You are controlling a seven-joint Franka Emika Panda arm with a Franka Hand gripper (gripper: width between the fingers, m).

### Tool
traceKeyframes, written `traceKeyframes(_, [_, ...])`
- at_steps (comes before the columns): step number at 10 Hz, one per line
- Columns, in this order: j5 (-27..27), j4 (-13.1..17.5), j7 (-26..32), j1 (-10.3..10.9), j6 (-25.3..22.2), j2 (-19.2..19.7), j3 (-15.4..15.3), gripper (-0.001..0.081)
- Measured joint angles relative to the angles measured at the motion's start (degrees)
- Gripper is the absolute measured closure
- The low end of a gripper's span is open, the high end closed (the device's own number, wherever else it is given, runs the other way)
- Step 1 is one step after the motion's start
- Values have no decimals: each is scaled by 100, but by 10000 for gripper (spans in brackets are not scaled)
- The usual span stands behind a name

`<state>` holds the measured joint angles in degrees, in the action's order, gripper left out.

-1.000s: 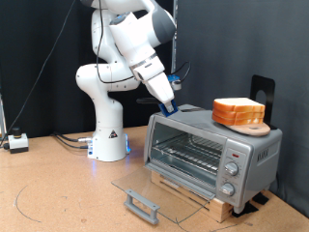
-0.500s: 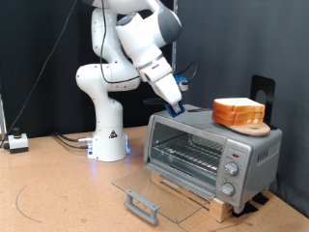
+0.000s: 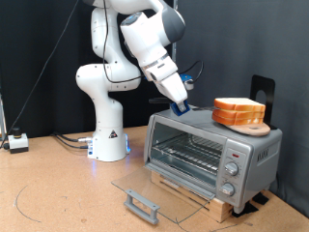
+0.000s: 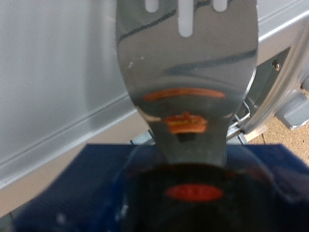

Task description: Make a piece of toast with the oven

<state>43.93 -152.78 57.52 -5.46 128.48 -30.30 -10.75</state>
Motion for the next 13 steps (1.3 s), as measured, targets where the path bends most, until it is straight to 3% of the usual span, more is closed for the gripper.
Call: traceKeyframes(13, [97,168,-781,2,267,40,-959,411])
